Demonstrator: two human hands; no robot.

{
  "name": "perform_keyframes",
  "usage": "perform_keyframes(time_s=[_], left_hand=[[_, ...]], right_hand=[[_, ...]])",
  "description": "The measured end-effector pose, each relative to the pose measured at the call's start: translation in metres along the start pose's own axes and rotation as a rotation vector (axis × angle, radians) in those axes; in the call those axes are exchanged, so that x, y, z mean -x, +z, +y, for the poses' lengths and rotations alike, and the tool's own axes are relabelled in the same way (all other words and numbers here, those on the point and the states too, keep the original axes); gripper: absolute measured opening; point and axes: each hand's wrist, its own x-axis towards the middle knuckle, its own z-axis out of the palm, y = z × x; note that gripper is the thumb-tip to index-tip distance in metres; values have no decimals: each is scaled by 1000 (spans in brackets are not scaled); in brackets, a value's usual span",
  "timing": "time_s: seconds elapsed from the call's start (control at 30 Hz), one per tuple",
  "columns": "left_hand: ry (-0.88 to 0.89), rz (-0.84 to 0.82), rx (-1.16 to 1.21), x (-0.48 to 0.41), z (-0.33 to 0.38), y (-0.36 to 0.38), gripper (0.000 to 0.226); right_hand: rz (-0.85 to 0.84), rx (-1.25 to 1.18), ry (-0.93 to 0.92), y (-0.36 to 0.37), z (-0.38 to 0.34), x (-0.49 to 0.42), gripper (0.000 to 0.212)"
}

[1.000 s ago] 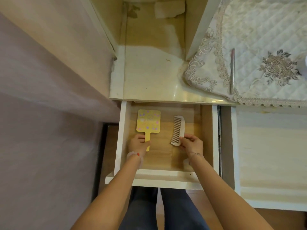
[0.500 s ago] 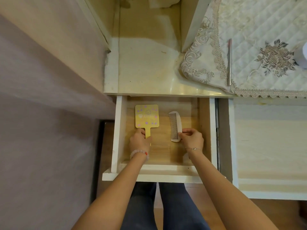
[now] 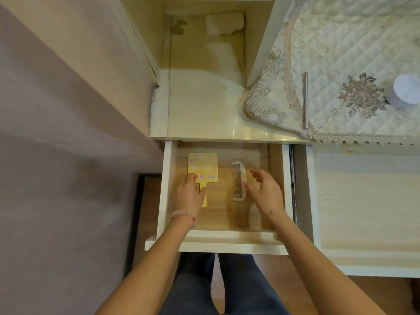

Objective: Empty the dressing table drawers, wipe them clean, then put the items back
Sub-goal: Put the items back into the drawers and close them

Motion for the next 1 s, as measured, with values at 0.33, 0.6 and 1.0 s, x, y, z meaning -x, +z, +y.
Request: perform_keyframes(time_s=[0.33,0.6,1.0], left_hand=[[625,424,-414,19,29,-88,47],[728,443,-498,38,43,-119,62],[885,498,-480,54,75,-134,64]], right_hand=[[286,324,-492,-54,-52,38,59],[415,402,-536,-70,-63,66,66],[548,386,-514,-94,-69,96,63]])
